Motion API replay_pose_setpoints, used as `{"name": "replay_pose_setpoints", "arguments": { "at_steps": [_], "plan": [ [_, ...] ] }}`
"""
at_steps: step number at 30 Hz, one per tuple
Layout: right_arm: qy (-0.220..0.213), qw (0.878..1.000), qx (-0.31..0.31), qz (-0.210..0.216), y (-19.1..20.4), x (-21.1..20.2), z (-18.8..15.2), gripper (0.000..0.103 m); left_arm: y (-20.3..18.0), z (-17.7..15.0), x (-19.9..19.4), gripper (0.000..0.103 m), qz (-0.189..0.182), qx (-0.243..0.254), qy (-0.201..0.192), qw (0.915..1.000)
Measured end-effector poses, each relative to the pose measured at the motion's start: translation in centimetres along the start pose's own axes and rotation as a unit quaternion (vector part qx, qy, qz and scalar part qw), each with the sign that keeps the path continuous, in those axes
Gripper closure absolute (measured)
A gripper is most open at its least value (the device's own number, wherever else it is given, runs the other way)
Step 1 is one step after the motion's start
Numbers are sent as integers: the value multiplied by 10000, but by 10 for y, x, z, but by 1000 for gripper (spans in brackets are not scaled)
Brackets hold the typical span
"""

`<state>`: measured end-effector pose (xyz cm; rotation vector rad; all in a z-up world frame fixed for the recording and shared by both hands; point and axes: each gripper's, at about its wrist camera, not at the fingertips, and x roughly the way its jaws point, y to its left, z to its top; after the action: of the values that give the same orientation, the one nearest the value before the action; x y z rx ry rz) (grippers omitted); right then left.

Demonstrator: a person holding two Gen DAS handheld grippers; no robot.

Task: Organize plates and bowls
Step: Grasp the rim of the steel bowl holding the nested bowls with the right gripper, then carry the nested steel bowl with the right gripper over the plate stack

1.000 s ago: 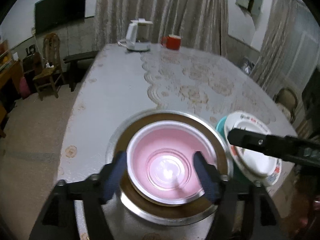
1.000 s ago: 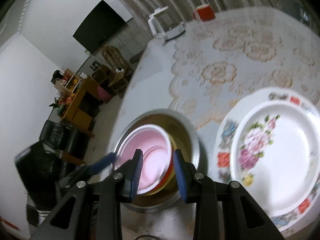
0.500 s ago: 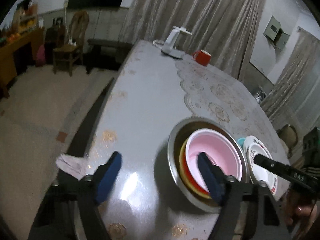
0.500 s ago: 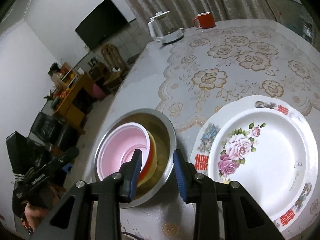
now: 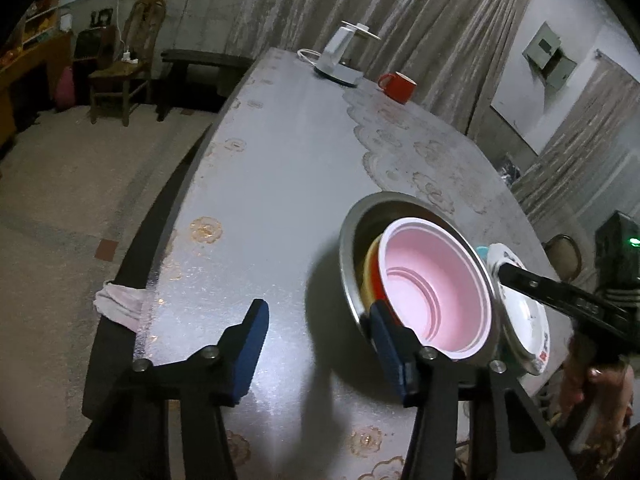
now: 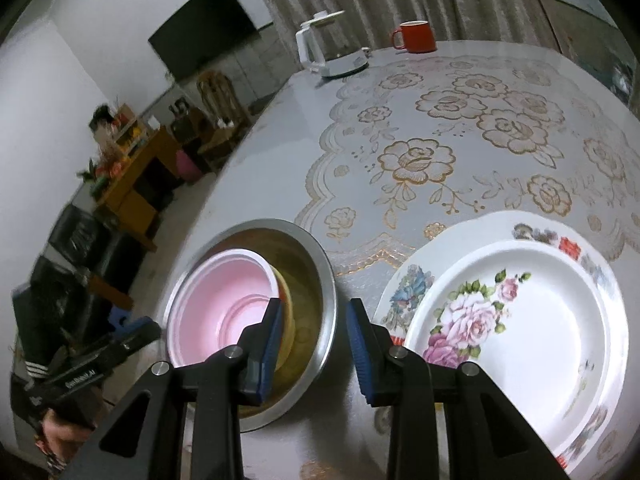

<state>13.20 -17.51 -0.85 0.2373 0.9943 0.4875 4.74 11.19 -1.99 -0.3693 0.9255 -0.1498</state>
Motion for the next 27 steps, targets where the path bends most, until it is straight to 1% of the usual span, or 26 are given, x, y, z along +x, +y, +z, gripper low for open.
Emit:
{"name": "replay_pose_setpoints", "arguments": {
  "at_steps": [2,4,6,8,12,14,16,20,23,27],
  "plan": [
    [67,9999,-93,-82,0,5,3,71,-3,0,1,51,22,79,51,10000],
    [129,9995,-218,-175,0,11,6,71,-6,1,3,53,25,144,106,9998],
    [205,9990,-328,-212,0,17,9,76,-6,1,5,60,-32,136,161,9998],
    [266,9986,-396,-227,0,22,10,78,-9,1,6,65,-111,190,205,9995],
    [324,9981,-434,-295,-1,28,11,81,-14,2,10,67,-94,350,279,9990],
    [399,9982,-403,-207,-3,33,10,83,-14,3,14,67,-114,345,340,9988],
    [477,9981,-376,-125,-4,38,10,87,-13,4,17,68,-169,337,391,9985],
    [653,9975,-216,152,-8,47,11,89,-13,6,18,68,-190,366,420,9983],
    [675,9972,-213,221,-7,51,10,92,-12,9,20,73,-204,385,402,9982],
    [652,9974,-234,193,-4,55,13,92,-14,11,26,78,-159,464,347,9982]
  ]
}}
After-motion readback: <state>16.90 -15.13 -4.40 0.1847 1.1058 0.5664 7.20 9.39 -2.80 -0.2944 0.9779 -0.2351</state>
